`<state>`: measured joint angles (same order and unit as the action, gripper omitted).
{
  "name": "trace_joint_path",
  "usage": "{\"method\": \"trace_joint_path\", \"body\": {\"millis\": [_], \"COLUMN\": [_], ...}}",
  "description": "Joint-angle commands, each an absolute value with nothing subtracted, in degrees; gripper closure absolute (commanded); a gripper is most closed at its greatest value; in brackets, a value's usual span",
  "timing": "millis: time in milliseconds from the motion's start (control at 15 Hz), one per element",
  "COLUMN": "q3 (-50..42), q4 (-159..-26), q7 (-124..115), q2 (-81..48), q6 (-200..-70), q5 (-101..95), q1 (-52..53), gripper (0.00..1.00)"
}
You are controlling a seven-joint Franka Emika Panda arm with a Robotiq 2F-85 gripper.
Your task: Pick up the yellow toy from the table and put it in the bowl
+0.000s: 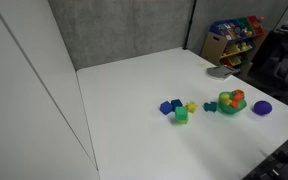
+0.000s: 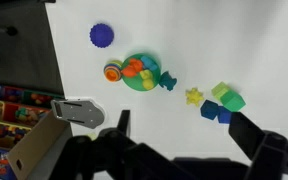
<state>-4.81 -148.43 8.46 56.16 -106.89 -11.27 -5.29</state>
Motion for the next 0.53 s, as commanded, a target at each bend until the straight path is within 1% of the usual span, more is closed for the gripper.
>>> {"method": "trace_joint_path", "body": {"millis": [0, 333, 467], "q3": [-5.2, -5.2, -5.3], "q4": [-148.3, -148.3, -147.1], "q7": [8.0, 8.0, 7.7], "q2": [56.1, 56.1, 54.3], "q6": [-106.7, -106.7, -107.1], "q5": [-11.7, -11.7, -10.9], "q1": [-4.7, -4.7, -4.3], "gripper": [0.0, 0.0, 0.0]}}
